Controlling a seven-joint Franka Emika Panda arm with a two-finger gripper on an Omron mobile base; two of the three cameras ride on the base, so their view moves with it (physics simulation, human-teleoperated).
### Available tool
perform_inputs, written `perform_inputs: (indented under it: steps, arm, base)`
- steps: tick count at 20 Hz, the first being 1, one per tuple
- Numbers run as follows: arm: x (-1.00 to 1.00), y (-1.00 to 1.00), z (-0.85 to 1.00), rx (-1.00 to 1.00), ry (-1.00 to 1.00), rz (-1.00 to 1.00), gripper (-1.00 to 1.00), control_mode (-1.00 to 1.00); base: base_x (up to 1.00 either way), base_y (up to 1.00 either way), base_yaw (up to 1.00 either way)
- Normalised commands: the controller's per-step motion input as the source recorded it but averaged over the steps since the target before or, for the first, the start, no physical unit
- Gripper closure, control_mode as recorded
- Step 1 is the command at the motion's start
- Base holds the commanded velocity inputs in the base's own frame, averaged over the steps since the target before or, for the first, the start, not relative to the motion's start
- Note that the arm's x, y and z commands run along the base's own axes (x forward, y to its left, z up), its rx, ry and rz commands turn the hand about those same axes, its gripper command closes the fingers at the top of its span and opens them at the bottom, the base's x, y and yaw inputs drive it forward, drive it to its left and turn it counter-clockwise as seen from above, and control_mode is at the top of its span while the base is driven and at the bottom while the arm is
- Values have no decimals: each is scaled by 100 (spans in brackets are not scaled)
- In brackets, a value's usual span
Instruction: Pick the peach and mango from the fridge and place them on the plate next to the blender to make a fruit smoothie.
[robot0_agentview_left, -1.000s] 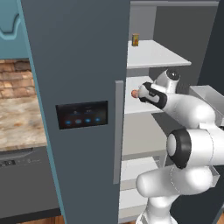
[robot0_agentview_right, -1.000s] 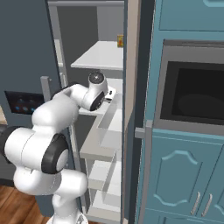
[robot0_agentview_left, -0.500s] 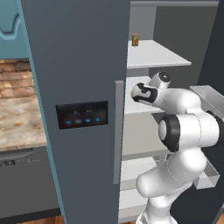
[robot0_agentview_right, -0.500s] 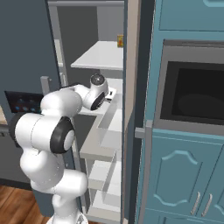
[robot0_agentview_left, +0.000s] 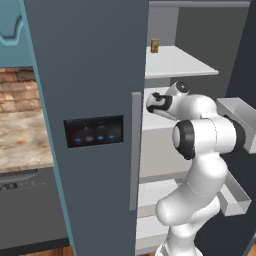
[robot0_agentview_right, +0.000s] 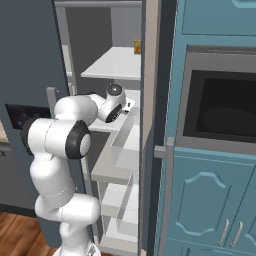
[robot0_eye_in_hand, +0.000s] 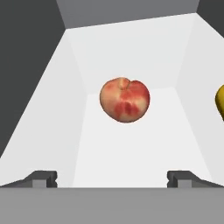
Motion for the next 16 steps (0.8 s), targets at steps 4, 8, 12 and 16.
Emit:
perform_inputs:
  steps: [4,8,12,16]
  arm:
    - [32,-1,-17,0,0,0,-100,-100]
    - [29,-5,-20,0,0,0,-100,-100]
    - [29,-7,-17,0,0,0,-100,-100]
    - [35,-4,-12,0,0,0,-100,-100]
  base:
    - [0,0,0]
    - [0,0,0]
    - [0,0,0]
    - [0,0,0]
